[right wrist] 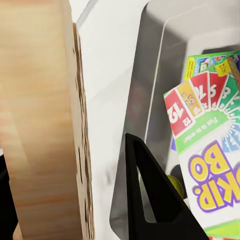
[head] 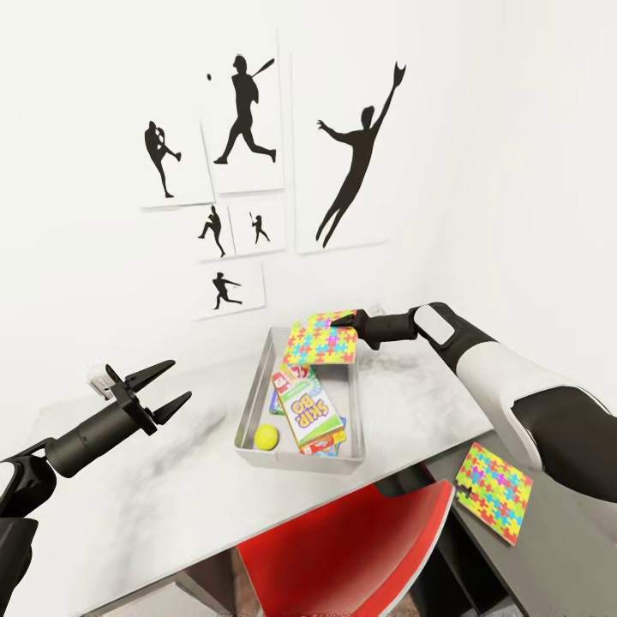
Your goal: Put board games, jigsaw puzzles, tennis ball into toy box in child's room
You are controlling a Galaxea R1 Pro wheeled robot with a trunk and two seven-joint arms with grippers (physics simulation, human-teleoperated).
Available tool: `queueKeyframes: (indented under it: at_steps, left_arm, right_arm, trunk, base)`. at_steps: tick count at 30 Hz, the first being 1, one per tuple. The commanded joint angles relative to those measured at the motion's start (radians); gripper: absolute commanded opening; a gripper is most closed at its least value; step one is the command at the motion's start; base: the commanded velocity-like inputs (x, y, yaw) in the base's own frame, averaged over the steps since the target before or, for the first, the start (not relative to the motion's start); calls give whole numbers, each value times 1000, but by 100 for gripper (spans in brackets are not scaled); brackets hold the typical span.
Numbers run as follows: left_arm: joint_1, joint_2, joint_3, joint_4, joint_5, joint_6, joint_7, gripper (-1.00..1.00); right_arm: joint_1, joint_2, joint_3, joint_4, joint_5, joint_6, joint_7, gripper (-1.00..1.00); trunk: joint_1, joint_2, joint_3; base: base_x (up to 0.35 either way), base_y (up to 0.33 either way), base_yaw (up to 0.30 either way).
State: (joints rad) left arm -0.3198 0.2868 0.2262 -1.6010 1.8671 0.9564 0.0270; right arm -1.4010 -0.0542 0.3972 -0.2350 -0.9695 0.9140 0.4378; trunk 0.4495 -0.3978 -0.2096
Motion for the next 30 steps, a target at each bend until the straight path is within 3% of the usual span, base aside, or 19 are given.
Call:
queueKeyframes:
  at_steps: [1,30]
  left_arm:
    - [-1,0,1,0,3,4,3,100]
    - [-1,0,1,1,3,4,4,100]
  right_arm:
    - [-1,-1,3,0,7,0,10,-100]
    - [-10,6,11,-7,11,-1,9,-100]
  trunk:
    - [0,-2,-4]
    - [0,-2,-51]
  base:
    - [-28,23,0]
    - [-3,3,0]
